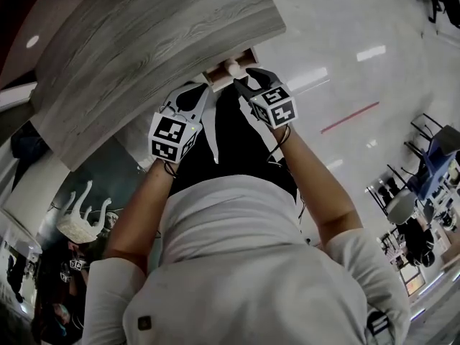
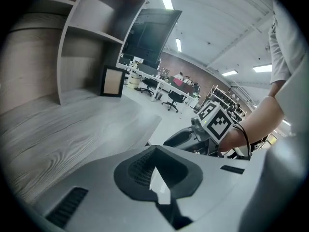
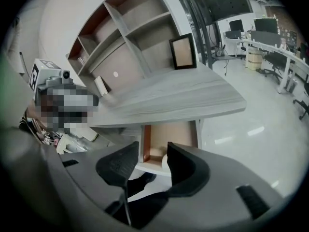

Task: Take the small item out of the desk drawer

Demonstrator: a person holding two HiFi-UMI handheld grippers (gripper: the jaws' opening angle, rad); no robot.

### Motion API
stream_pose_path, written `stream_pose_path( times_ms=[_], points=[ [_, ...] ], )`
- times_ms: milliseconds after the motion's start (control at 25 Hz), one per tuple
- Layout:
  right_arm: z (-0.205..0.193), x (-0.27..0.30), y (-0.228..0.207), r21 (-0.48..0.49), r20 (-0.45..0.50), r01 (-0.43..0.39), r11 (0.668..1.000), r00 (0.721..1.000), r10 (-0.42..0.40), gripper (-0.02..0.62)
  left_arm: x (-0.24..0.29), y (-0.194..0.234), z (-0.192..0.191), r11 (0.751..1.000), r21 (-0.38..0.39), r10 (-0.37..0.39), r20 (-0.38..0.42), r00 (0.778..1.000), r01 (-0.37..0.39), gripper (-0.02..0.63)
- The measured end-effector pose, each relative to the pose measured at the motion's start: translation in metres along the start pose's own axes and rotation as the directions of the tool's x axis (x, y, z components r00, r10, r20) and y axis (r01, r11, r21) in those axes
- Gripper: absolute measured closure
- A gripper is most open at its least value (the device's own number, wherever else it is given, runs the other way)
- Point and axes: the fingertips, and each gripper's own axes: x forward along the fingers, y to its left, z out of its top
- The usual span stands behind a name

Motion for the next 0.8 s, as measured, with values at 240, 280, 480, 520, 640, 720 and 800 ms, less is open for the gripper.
stream_pose_path(
  times_ms=[240, 280, 480, 520, 640, 720, 800],
  points=[
    [-0.024, 0.032, -0.006, -0.026, -0.077, 0.002, 1.000, 0.997, -0.004, 0.391, 0.023, 0.002, -0.033, 0.999, -0.041, -0.016, -0.073, 0.997, 0.013, 0.595],
    [-0.027, 0.036, -0.006, -0.030, -0.088, 0.006, 1.000, 0.996, -0.008, 0.390, 0.025, 0.002, -0.037, 0.999, -0.045, -0.015, -0.084, 0.996, 0.012, 0.595],
    [-0.042, 0.057, -0.018, -0.013, -0.137, 0.039, 0.999, 0.990, -0.040, 0.375, 0.040, 0.004, -0.054, 0.998, -0.059, -0.011, -0.129, 0.992, 0.004, 0.595],
    [-0.046, 0.060, -0.020, -0.010, -0.147, 0.043, 0.999, 0.988, -0.044, 0.371, 0.043, 0.004, -0.056, 0.998, -0.062, -0.011, -0.134, 0.991, 0.003, 0.595],
    [-0.053, 0.070, -0.023, -0.010, -0.171, 0.047, 0.999, 0.984, -0.048, 0.364, 0.050, 0.006, -0.062, 0.997, -0.071, -0.009, -0.145, 0.989, -0.001, 0.595],
    [-0.058, 0.075, -0.026, -0.018, -0.182, 0.053, 0.998, 0.982, -0.055, 0.363, 0.055, 0.006, -0.065, 0.997, -0.074, -0.008, -0.151, 0.988, -0.003, 0.595],
    [-0.064, 0.079, -0.032, -0.020, -0.194, 0.068, 0.998, 0.978, -0.070, 0.362, 0.058, 0.006, -0.066, 0.997, -0.082, -0.006, -0.156, 0.988, -0.007, 0.595]
  ],
)
